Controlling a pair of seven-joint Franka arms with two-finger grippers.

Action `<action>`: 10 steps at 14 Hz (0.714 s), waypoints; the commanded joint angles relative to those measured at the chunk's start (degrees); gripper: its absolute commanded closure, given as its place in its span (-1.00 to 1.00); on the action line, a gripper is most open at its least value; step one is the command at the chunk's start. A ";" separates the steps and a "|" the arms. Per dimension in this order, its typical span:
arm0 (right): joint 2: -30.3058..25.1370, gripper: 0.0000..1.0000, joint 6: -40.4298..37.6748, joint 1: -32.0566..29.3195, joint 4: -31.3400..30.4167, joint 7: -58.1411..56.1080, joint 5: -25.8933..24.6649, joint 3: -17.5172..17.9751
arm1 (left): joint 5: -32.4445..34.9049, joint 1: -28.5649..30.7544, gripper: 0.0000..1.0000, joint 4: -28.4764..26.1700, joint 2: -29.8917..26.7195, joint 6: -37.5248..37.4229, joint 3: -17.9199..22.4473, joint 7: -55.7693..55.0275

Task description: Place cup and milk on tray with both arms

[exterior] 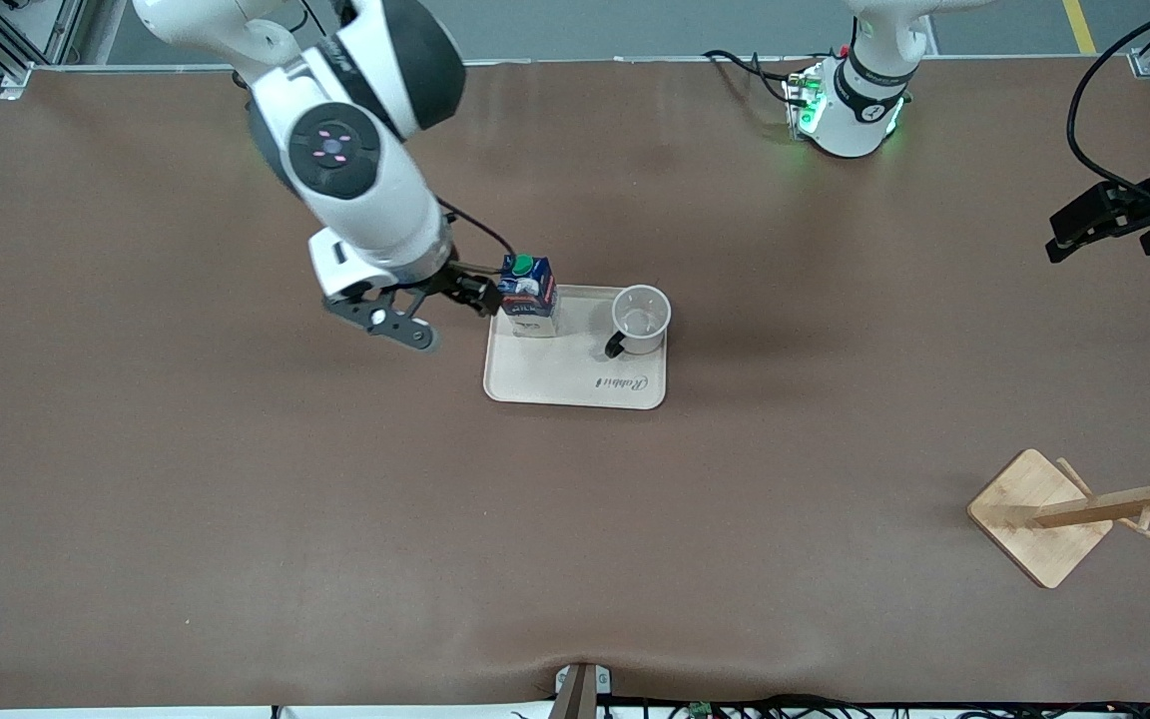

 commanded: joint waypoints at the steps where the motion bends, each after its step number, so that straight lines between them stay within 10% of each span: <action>1: -0.24 -1.00 -1.21 -4.03 2.23 -7.36 0.00 0.73 | -1.00 0.25 -1.00 -0.44 -1.40 -1.00 -0.35 -0.79; 10: 0.37 -1.00 -6.58 -20.99 8.64 -32.06 0.00 0.82 | -0.92 0.25 -1.00 -0.44 -2.71 -3.46 -0.70 -4.22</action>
